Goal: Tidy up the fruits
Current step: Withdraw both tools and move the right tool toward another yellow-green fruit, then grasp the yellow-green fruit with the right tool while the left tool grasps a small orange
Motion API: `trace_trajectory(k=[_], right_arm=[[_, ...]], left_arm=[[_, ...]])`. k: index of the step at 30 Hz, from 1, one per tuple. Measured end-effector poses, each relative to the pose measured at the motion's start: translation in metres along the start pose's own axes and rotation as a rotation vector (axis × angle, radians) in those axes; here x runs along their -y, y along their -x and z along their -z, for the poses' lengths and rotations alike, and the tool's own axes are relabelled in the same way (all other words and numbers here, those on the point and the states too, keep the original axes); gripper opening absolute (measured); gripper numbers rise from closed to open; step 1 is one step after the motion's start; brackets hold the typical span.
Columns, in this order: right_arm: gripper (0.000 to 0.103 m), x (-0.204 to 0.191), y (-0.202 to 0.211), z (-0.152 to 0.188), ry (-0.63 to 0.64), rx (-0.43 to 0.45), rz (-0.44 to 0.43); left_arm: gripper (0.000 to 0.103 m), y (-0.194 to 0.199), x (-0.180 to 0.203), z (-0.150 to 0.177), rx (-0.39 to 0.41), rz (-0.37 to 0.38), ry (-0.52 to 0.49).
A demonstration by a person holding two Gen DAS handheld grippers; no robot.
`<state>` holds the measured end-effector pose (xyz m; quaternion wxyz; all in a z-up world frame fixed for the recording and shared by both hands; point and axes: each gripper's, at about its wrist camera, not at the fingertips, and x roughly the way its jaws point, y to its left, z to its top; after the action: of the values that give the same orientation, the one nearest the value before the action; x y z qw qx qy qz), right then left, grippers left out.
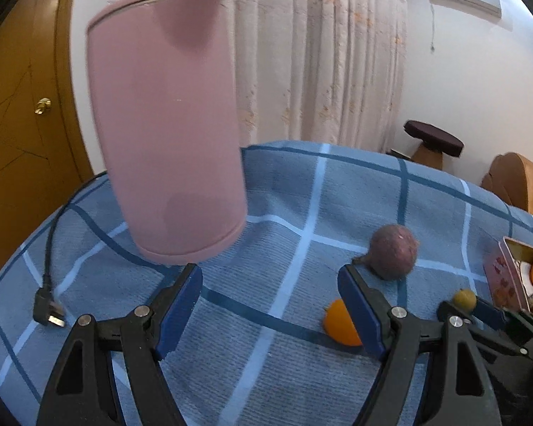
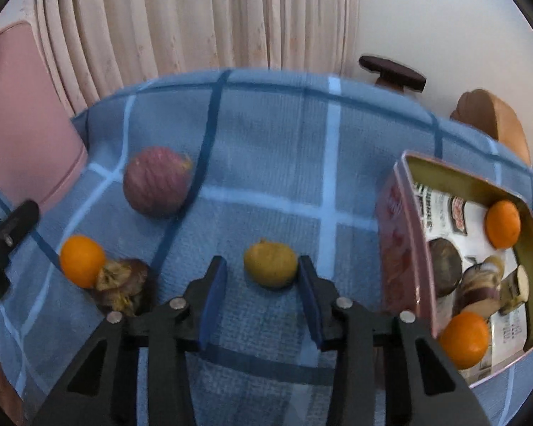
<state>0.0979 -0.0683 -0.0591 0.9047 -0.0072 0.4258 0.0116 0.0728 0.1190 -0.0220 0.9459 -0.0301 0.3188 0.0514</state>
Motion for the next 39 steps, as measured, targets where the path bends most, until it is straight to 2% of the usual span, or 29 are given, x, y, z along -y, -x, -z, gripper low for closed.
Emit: trace_trajectory(k=[1, 2, 4, 8, 12, 14, 16, 19, 21, 22, 23, 30, 31, 32, 35, 39], right_arm=[[0.043, 0.000, 0.000, 0.001, 0.002, 0.001, -0.007], [0.033, 0.001, 0.002, 0.001, 0.002, 0.005, -0.018], [0.033, 0.003, 0.004, 0.004, -0.005, 0.012, -0.052], [0.033, 0.006, 0.026, 0.015, -0.016, 0.091, -0.100], [0.033, 0.004, 0.049, 0.024, 0.002, 0.178, -0.107], [0.033, 0.002, 0.055, 0.029, 0.012, 0.197, -0.109], [0.033, 0.001, 0.058, 0.033, 0.016, 0.198, -0.115], [0.033, 0.007, 0.060, 0.038, -0.002, 0.191, -0.130], [0.033, 0.007, 0.061, 0.039, -0.014, 0.192, -0.132], [0.033, 0.009, 0.062, 0.038, -0.017, 0.196, -0.131], [0.033, 0.010, 0.063, 0.040, -0.018, 0.199, -0.130], [0.033, 0.014, 0.066, 0.042, -0.031, 0.202, -0.137], [0.033, 0.015, 0.067, 0.042, -0.031, 0.203, -0.138], [0.033, 0.016, 0.068, 0.042, -0.032, 0.204, -0.139], [0.033, 0.016, 0.069, 0.042, -0.032, 0.205, -0.140], [0.033, 0.018, 0.066, 0.041, -0.034, 0.200, -0.150]], left_arm=[[0.080, -0.002, 0.003, 0.001, -0.009, 0.006, -0.011], [0.080, -0.003, 0.005, 0.002, -0.016, 0.011, -0.020], [0.080, -0.007, 0.012, 0.005, -0.033, 0.024, -0.046], [0.080, -0.012, 0.020, 0.007, -0.046, 0.036, -0.069], [0.080, -0.019, 0.023, 0.007, -0.087, 0.103, -0.045], [0.080, -0.025, 0.026, 0.008, -0.126, 0.163, -0.038], [0.080, -0.032, 0.031, 0.012, -0.190, 0.213, -0.039], [0.079, -0.035, 0.024, 0.014, -0.204, 0.247, 0.007], [0.067, -0.033, 0.022, 0.014, -0.199, 0.245, 0.008], [0.045, -0.032, 0.022, 0.014, -0.198, 0.245, 0.006], [0.034, -0.033, 0.022, 0.014, -0.202, 0.244, 0.007], [0.035, -0.035, 0.012, 0.012, -0.198, 0.277, 0.080], [0.039, -0.035, 0.011, 0.011, -0.197, 0.284, 0.082], [0.047, -0.035, 0.008, 0.010, -0.194, 0.281, 0.079], [0.064, -0.027, 0.002, 0.005, -0.172, 0.225, 0.026], [0.066, -0.018, -0.020, -0.003, -0.137, 0.252, 0.047]])
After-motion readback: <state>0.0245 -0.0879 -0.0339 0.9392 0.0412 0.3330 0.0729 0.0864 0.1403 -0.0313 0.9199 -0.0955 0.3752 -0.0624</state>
